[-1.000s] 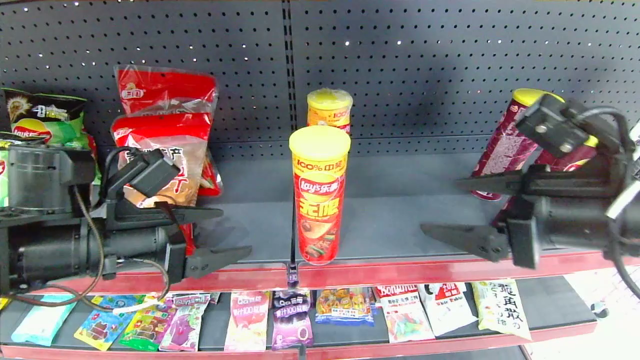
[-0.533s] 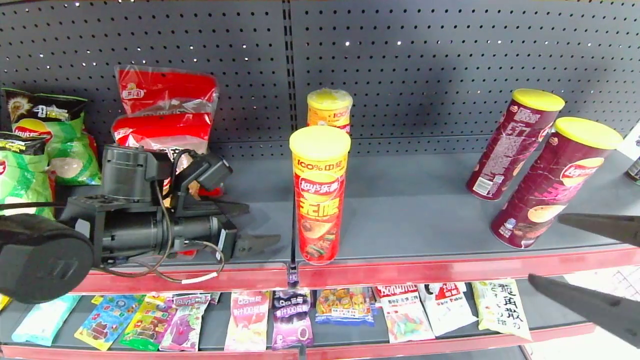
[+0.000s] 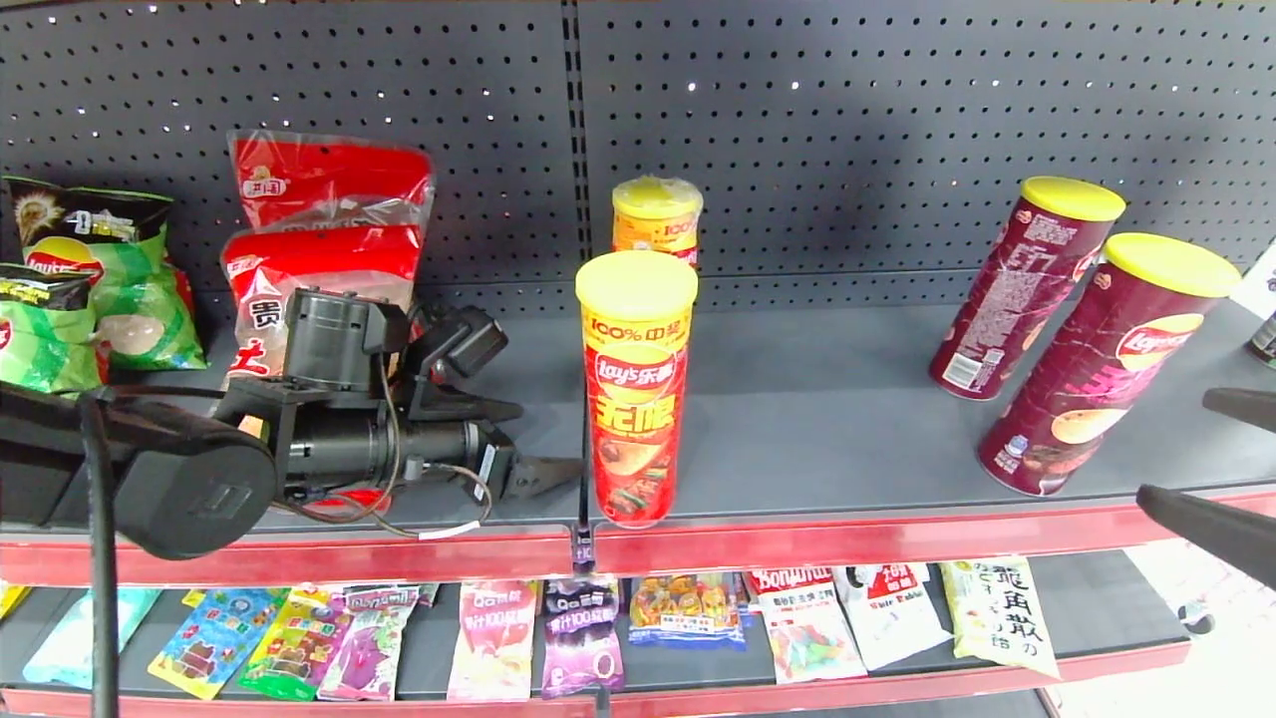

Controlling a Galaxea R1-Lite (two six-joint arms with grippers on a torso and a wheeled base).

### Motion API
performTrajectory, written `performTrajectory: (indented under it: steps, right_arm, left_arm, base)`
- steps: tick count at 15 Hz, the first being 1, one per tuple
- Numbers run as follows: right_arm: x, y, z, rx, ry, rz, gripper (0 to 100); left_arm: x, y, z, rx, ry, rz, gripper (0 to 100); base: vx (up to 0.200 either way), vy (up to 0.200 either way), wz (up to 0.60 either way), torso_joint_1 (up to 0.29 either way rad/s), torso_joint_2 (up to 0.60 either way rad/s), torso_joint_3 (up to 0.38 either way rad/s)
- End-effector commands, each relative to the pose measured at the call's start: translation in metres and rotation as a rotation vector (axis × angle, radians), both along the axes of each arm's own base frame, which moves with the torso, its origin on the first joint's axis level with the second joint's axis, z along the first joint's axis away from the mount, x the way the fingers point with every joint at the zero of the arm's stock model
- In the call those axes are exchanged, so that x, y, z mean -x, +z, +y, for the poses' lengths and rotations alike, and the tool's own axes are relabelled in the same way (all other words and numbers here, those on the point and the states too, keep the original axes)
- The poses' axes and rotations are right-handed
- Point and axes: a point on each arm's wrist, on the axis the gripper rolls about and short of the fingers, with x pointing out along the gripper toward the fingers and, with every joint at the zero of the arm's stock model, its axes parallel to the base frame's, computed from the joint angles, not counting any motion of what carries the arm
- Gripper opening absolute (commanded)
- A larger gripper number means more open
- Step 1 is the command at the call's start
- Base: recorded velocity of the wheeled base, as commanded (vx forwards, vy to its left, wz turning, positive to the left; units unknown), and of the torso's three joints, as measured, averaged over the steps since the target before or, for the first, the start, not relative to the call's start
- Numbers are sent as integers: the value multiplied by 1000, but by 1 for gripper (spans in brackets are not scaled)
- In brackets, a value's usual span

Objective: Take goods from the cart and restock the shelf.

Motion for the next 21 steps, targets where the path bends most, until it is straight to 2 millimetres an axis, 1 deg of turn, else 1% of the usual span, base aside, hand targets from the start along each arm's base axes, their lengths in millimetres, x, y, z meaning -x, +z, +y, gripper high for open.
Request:
performTrajectory:
  steps: [1, 7, 13, 14, 15, 16, 17, 18, 19, 20, 21]
  right_arm:
    - [-1, 0, 0, 0, 1, 4, 100]
    - [-1, -1, 0, 2, 1, 6, 100]
    - [-1, -3, 0, 5, -2, 12, 100]
    - [0, -6, 0, 9, -2, 20, 100]
    - [1, -11, -1, 13, -4, 31, 100]
    - [2, -13, -1, 16, -9, 37, 100]
    - [6, -26, -8, 24, -49, 59, 100]
    - [11, -34, -12, 26, -62, 63, 100]
    - [24, -48, -19, 24, -84, 59, 100]
    - [37, -62, -26, 19, -125, 46, 100]
    - [48, -76, -32, 19, -197, 36, 100]
  left_arm:
    - [-2, -4, -5, -3, -12, 11, 100]
    - [-3, -7, -16, -5, -41, 17, 100]
    - [-2, -6, -15, -4, -33, 17, 100]
    - [2, -1, -12, 1, -17, 9, 100]
    - [11, 11, -5, 24, 6, -7, 100]
    - [17, 16, -2, 37, 15, -14, 100]
    - [50, 43, 13, 101, 80, -44, 100]
    - [70, 54, 22, 125, 111, -64, 100]
    - [105, 63, 38, 138, 161, -82, 100]
    - [139, 63, 54, 128, 208, -98, 100]
    - [170, 58, 68, 128, 255, -102, 100]
  base:
    - [0, 0, 0, 0, 0, 0]
    - [0, 0, 0, 0, 0, 0]
    - [0, 0, 0, 0, 0, 0]
    - [0, 0, 0, 0, 0, 0]
    - [0, 0, 0, 0, 0, 0]
    - [0, 0, 0, 0, 0, 0]
    - [0, 0, 0, 0, 0, 0]
    - [0, 0, 0, 0, 0, 0]
    - [0, 0, 0, 0, 0, 0]
    - [0, 0, 0, 0, 0, 0]
    - [0, 0, 0, 0, 0, 0]
